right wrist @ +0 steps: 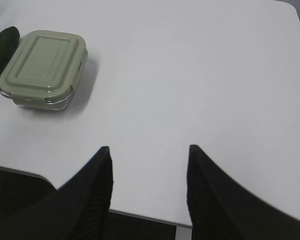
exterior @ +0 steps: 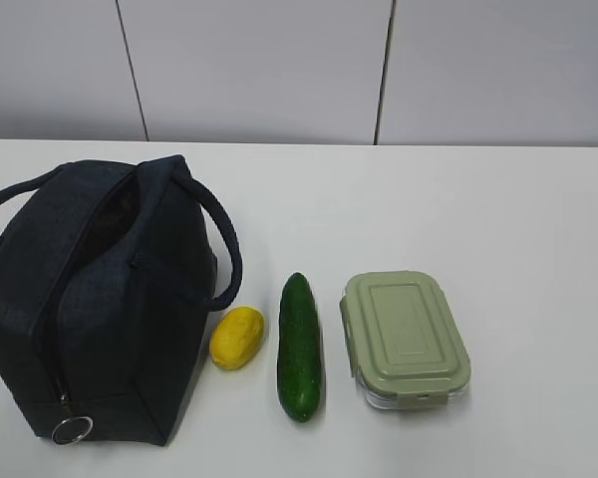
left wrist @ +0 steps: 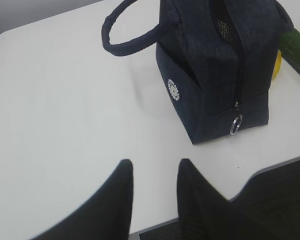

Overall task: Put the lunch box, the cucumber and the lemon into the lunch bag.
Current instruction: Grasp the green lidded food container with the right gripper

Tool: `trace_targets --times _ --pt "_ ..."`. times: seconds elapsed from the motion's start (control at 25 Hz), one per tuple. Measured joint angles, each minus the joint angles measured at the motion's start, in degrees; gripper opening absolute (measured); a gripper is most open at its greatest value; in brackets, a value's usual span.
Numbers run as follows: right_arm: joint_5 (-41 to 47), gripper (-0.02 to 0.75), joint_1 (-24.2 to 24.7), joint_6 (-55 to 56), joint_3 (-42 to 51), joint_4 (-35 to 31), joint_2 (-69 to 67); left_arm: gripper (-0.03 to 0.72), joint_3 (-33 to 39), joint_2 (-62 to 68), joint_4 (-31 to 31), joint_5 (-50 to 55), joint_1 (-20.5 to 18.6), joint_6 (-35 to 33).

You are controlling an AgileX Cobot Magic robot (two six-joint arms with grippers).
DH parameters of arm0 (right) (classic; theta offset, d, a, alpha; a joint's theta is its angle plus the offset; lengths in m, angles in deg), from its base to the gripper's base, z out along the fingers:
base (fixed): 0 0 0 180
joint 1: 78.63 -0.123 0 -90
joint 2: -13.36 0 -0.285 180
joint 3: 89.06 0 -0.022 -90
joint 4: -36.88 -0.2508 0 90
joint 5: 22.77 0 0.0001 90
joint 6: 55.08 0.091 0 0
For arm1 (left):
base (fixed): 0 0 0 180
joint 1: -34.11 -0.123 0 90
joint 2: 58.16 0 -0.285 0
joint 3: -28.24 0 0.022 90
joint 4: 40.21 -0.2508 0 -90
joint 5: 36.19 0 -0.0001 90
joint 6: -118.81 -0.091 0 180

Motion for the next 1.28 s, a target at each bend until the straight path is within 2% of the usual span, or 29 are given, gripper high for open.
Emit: trace_targets --times 1.28 --pt "0.00 0.365 0.00 0.00 -0.21 -0.17 0.00 0.202 0.00 0.00 0.66 0.00 0.22 0.00"
